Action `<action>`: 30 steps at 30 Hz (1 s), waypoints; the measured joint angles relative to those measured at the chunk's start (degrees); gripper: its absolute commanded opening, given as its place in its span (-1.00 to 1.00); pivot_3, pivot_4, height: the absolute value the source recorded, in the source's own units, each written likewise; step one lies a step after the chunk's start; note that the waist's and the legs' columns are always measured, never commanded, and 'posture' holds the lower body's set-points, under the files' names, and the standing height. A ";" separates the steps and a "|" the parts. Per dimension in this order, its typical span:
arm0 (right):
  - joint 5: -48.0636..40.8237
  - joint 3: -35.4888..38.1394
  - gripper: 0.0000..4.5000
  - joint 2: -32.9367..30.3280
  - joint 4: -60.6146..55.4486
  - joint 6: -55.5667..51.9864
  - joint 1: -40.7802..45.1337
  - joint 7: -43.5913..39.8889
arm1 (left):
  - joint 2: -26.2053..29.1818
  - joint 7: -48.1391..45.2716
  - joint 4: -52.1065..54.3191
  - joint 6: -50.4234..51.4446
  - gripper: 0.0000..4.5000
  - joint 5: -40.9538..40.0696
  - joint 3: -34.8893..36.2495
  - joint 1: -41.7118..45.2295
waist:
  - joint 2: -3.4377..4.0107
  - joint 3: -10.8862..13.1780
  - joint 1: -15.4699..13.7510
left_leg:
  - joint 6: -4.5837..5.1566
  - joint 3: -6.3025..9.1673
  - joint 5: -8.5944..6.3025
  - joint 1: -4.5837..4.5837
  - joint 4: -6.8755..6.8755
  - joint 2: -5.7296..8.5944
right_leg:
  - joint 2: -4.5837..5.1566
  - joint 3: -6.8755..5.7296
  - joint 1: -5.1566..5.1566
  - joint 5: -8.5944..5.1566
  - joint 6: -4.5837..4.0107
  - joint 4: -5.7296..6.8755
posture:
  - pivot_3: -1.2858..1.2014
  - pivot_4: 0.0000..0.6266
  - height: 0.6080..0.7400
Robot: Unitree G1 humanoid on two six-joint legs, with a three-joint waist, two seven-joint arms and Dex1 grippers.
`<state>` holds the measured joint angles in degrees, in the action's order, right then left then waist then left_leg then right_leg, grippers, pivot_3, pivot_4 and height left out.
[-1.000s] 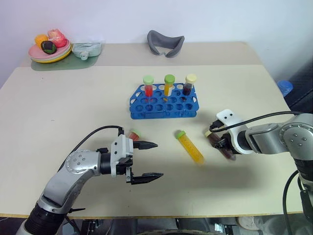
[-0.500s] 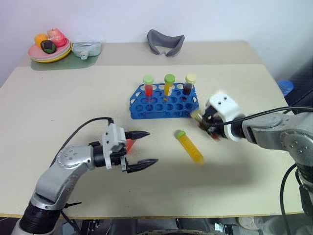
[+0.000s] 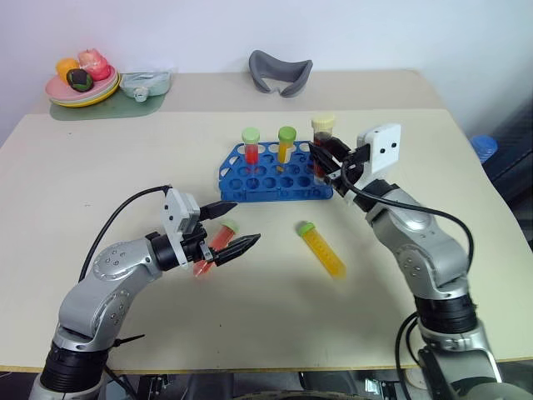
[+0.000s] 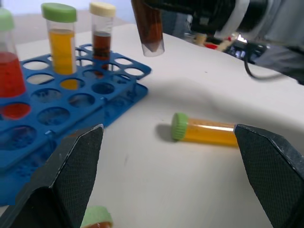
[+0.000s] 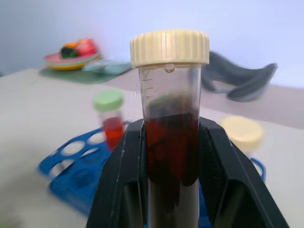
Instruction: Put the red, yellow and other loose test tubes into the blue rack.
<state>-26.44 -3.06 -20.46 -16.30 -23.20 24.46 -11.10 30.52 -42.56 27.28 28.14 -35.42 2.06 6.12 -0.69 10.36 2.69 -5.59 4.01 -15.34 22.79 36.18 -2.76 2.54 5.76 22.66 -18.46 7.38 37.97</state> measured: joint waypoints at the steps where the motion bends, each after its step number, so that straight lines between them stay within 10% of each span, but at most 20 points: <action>1: 1.51 -0.09 -0.63 0.81 1.47 2.30 -0.26 -0.48 | -0.75 0.65 0.00 -0.37 1.00 0.00 0.06 0.25 | 0.00 0.00 -0.07 | -0.01 0.00 0.00 0.00 0.02 0.01 | 0.01 0.00 -0.02 0.00 0.00 0.00 | 0.03 -0.52 1.00; 30: 14.36 3.05 -0.63 11.99 23.58 27.93 -0.72 -3.22 | -3.58 -1.80 -1.80 -6.57 1.00 0.96 3.24 -4.46 | 0.03 0.00 0.11 | -0.03 -0.02 0.02 -0.20 0.00 0.01 | 0.02 0.02 -0.15 0.00 0.00 0.06 | 0.03 -0.52 1.00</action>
<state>-12.09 -0.01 -8.47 7.28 4.73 23.75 -14.32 26.95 -44.36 25.47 21.57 -34.46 5.30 1.65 -0.66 10.36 2.80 -5.62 3.99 -15.32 22.59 36.18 -2.75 2.56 5.78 22.51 -18.45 7.37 38.03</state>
